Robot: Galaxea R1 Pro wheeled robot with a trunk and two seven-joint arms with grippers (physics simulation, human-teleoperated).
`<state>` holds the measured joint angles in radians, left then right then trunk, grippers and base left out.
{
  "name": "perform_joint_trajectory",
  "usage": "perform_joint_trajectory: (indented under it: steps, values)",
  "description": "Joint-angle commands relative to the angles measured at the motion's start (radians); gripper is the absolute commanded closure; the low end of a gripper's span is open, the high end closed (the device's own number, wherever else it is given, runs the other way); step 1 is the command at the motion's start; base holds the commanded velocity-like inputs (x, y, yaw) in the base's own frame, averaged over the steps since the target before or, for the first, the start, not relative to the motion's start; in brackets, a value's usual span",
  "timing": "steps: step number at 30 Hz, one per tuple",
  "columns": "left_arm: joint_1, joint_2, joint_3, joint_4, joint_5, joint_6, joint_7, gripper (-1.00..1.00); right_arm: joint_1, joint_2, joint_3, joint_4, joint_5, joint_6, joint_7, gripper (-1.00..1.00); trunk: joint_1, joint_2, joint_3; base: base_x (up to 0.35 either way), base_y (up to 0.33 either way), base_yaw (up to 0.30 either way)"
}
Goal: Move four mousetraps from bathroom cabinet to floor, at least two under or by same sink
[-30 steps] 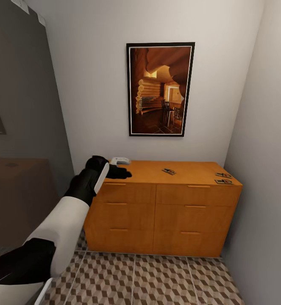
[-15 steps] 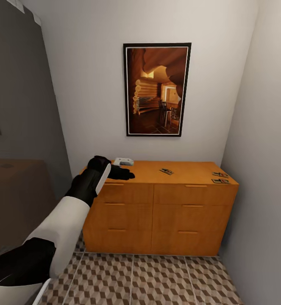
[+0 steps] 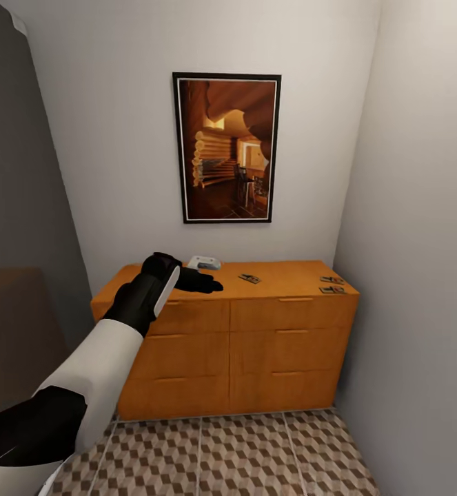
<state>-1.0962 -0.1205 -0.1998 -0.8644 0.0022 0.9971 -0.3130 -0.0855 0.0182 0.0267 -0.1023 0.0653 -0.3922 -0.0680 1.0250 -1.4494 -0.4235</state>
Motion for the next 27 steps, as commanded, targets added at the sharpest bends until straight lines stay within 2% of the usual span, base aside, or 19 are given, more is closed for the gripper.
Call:
perform_joint_trajectory:
  steps: [1, 4, 11, 21, 27]
  values:
    - [-0.001, 0.000, -0.002, -0.005, 0.000, 0.005, -0.002, -1.00, -0.001, 0.000, 0.002, 0.001, 0.007, -0.002, -0.007, -1.00, 0.000, -0.001, -0.001, 0.000, 0.029, -0.207]
    - [-0.001, 0.002, -0.011, -0.020, 0.000, 0.005, -0.003, -1.00, -0.001, 0.001, 0.002, 0.001, 0.007, -0.002, -0.007, -1.00, 0.000, -0.001, 0.001, 0.008, 0.081, -0.195]
    - [-0.001, 0.012, -0.058, -0.035, -0.001, 0.005, -0.006, -1.00, -0.001, 0.002, 0.002, 0.001, 0.007, -0.002, -0.007, -1.00, 0.000, -0.001, 0.004, 0.072, 0.172, -0.155]
    - [-0.001, 0.013, -0.067, -0.036, -0.001, 0.006, -0.006, -1.00, -0.001, 0.000, 0.002, 0.000, 0.007, -0.002, -0.007, -1.00, 0.000, -0.001, 0.009, 0.090, 0.132, -0.116]
    - [-0.001, 0.012, -0.098, -0.036, 0.000, 0.006, -0.006, -1.00, -0.001, 0.000, 0.002, 0.000, 0.007, -0.002, -0.007, -1.00, 0.000, -0.001, 0.011, 0.081, 0.007, -0.112]
